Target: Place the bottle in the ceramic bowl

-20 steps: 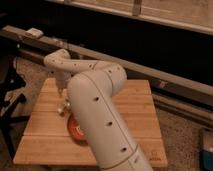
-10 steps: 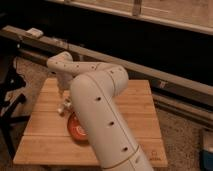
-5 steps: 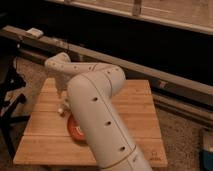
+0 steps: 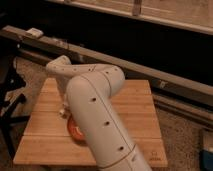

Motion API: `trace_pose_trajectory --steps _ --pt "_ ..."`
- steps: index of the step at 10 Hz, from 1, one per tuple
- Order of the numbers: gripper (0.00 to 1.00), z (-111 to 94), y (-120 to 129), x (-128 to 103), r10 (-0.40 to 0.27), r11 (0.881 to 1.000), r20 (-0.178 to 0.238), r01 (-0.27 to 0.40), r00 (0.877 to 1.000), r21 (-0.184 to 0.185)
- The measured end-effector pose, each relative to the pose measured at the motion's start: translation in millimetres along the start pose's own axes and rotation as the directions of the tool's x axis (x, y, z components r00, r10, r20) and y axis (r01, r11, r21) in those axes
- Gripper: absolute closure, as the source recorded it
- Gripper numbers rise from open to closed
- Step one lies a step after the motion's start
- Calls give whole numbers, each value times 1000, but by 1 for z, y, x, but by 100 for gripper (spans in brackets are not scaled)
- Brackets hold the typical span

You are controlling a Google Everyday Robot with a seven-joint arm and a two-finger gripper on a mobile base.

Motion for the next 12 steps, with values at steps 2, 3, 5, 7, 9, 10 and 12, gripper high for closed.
trace_pose_trajectory --steps 2,3,5,7,9,10,12 --pt "35 5 -2 2 4 1000 -3 -4 1000 13" --pt "35 6 -2 2 7 1000 0 -7 1000 18" --pt "42 7 -1 1 3 1000 13 -3 1000 27" --pt "62 5 1 3 -7 1000 28 6 1000 29" --pt "81 -8 -3 8 -19 1000 49 18 999 22" --pt "91 -20 -8 13 -24 1000 63 23 998 10" --pt "100 -48 -21 25 -33 999 86 34 996 -10"
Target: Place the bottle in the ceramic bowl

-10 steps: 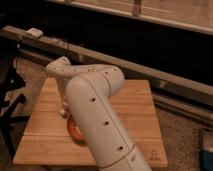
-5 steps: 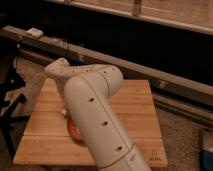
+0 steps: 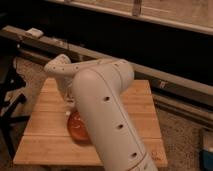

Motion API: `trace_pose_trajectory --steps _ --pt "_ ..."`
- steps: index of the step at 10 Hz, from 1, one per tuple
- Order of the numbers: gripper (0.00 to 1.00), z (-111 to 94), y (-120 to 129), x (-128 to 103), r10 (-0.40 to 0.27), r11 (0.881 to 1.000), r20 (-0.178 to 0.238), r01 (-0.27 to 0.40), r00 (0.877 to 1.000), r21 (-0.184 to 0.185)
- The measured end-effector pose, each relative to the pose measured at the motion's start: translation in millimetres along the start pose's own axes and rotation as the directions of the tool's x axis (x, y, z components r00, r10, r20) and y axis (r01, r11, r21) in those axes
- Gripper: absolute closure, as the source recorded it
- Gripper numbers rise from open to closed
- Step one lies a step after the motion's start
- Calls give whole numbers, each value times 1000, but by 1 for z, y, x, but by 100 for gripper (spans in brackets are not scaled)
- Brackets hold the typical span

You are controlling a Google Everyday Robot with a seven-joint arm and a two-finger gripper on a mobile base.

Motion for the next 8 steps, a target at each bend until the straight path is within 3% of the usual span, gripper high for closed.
trace_pose_trajectory --steps 2,5,8 --pt "100 -34 -4 16 -27 999 21 27 999 -29" --pt "100 -79 -11 57 -81 990 57 87 995 -108" --pt "100 -85 -35 89 -97 985 65 105 993 -139"
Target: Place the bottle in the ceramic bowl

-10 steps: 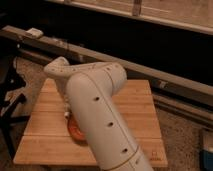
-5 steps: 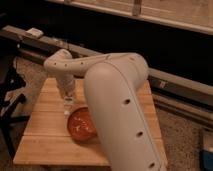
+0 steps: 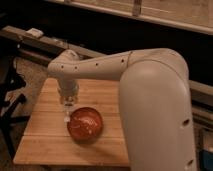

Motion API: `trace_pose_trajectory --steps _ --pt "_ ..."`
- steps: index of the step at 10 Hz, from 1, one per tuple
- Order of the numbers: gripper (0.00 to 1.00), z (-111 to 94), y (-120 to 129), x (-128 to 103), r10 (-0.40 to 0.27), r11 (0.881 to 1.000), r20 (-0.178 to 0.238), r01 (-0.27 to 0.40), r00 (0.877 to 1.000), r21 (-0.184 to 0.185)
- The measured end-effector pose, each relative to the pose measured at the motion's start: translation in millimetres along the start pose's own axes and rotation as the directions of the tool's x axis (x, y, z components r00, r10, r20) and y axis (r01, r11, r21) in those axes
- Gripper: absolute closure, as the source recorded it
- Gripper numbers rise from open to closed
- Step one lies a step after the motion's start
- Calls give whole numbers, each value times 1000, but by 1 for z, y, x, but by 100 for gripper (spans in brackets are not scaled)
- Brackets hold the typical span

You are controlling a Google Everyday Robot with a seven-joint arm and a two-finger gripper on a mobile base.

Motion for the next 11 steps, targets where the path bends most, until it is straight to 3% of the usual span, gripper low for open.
trace_pose_trajectory --steps 3,5,9,11 --pt "94 21 -34 17 53 998 -22 -53 998 31" --pt "72 30 -50 25 87 995 -38 -84 996 60" --pt "32 35 -56 37 113 991 -60 -108 992 76" --pt "20 36 -59 40 122 991 -69 -117 990 71"
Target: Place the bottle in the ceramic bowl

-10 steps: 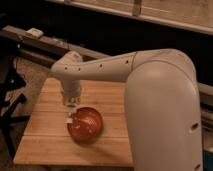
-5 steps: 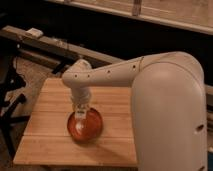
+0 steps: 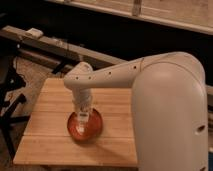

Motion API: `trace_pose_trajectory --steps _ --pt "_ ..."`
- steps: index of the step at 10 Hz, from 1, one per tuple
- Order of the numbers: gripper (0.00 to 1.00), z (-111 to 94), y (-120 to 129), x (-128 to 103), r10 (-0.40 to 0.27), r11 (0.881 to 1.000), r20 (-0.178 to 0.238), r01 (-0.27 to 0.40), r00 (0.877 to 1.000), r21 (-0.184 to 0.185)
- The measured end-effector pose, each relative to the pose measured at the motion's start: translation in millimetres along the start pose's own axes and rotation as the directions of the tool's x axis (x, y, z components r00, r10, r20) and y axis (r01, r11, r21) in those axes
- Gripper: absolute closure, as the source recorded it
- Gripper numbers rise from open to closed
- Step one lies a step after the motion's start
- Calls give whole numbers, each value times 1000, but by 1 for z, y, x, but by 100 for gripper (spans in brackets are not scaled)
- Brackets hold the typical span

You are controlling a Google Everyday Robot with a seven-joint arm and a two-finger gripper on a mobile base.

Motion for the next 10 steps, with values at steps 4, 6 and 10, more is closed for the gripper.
trace_pose_trajectory --steps 4,6,10 --pt "20 -1 0 -1 -2 1000 1 3 1000 -18" --pt "20 -1 1 -1 -5 1000 1 5 1000 -18" --pt "20 -1 2 -1 -5 1000 1 5 1000 -18"
